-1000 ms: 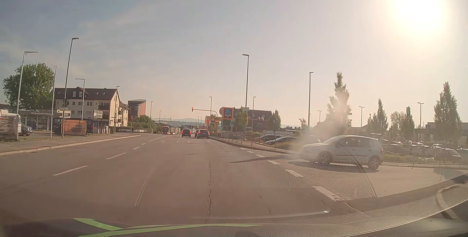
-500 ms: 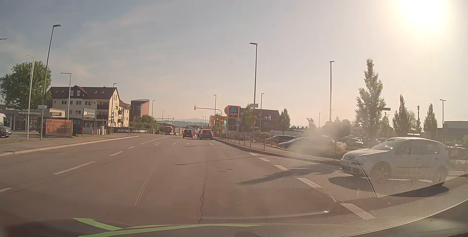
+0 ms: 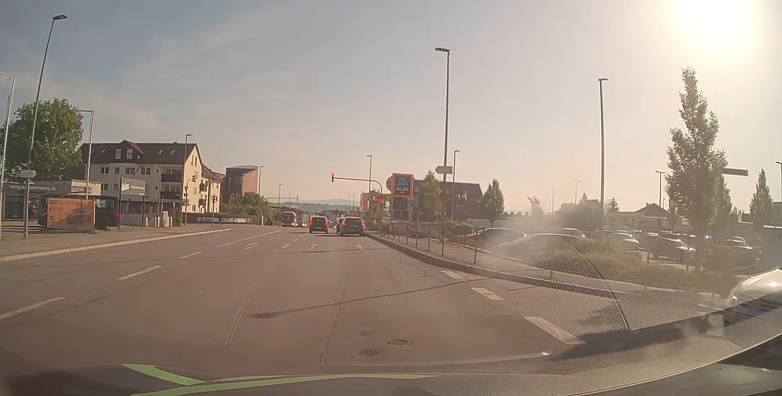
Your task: Follow the waypoints while adhering to traffic rules and regulations
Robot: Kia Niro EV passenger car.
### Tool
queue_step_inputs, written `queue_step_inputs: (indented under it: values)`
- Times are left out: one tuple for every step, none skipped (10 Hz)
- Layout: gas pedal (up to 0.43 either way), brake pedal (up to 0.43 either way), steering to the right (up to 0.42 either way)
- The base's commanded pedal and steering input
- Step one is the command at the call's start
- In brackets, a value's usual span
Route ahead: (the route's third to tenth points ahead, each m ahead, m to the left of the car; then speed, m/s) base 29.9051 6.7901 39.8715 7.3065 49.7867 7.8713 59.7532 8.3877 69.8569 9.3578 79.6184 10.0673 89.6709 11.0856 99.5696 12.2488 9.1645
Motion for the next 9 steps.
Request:
queue_step_inputs:
  values:
    - [0.0,0.104,-0.022]
    - [0.0,0.104,-0.022]
    - [0.0,0.11,-0.022]
    - [0.0,0.122,-0.022]
    - [0.0,0.128,-0.022]
    - [0.0,0.128,-0.021]
    - [0.0,0.134,-0.02]
    - [0.0,0.14,-0.02]
    - [0.0,0.146,-0.02]
